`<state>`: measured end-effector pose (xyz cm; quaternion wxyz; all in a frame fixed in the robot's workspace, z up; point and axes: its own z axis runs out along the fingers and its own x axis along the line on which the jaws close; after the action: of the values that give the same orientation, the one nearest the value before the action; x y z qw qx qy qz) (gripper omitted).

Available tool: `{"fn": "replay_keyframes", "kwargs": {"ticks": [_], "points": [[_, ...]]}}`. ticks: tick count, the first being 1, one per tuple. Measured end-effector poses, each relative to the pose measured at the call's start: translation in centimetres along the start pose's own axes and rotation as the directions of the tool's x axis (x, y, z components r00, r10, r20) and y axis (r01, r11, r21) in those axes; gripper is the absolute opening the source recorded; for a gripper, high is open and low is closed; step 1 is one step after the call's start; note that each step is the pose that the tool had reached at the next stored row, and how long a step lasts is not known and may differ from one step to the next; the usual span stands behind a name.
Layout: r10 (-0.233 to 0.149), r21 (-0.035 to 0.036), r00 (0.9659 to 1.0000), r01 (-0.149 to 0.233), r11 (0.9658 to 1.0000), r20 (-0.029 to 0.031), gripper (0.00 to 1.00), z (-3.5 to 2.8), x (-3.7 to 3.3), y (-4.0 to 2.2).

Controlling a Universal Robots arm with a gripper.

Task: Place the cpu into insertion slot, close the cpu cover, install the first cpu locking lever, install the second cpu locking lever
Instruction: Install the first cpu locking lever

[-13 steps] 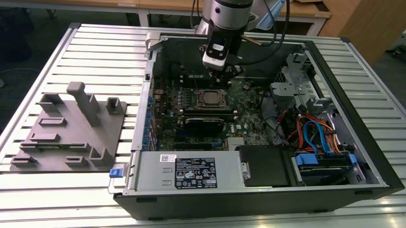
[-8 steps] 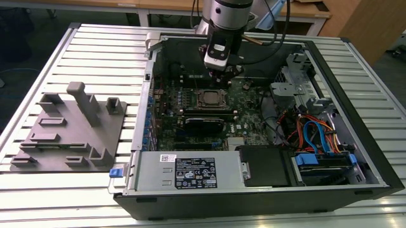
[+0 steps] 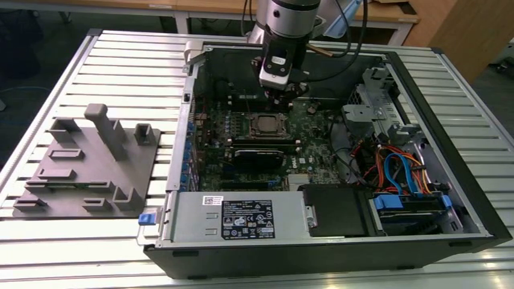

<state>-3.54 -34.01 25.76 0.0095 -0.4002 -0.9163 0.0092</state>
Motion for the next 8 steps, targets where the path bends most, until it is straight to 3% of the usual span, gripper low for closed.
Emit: {"fn": "replay_keyframes", "kwargs": {"ticks": [8], "points": [[-0.017,0.0002,0.9999,0.017,0.9999,0.0004,0.11,0.00,0.00,0.00]]}}
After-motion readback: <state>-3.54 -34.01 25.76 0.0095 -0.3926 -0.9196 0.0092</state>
